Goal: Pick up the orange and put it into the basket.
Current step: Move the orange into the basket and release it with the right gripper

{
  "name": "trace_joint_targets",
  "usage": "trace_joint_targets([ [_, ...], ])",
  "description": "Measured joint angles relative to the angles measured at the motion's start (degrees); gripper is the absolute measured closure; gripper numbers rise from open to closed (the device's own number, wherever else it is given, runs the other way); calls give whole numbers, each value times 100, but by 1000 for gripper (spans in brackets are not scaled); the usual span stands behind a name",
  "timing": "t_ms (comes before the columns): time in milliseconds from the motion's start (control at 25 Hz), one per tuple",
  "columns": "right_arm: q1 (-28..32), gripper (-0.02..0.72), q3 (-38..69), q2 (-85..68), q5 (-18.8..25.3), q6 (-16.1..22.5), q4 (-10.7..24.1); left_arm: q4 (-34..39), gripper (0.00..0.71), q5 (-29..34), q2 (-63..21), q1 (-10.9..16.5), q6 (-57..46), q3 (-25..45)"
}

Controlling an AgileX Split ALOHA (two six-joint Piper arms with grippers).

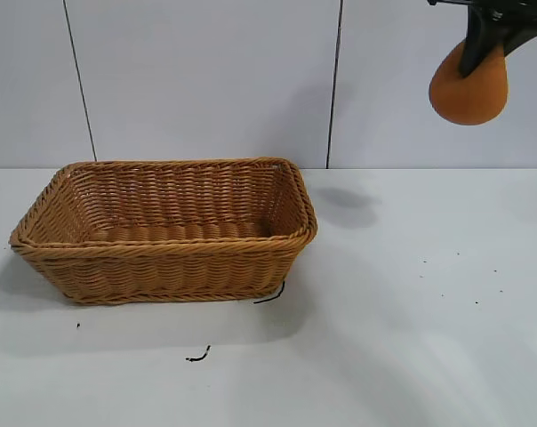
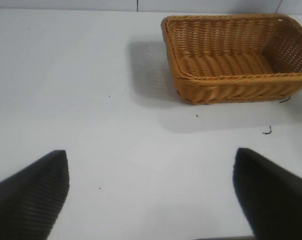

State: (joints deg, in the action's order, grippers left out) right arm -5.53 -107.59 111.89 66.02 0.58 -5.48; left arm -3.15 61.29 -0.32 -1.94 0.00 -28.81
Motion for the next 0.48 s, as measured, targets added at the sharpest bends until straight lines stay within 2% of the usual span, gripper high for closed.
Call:
trace_joint_targets([
  [320, -1198, 645, -31, 0, -445, 142, -23, 0, 71, 0, 0, 0, 0, 0],
  [480, -2192, 645, -31, 147, -1009, 186, -23, 0, 71, 0, 0, 0, 0, 0],
])
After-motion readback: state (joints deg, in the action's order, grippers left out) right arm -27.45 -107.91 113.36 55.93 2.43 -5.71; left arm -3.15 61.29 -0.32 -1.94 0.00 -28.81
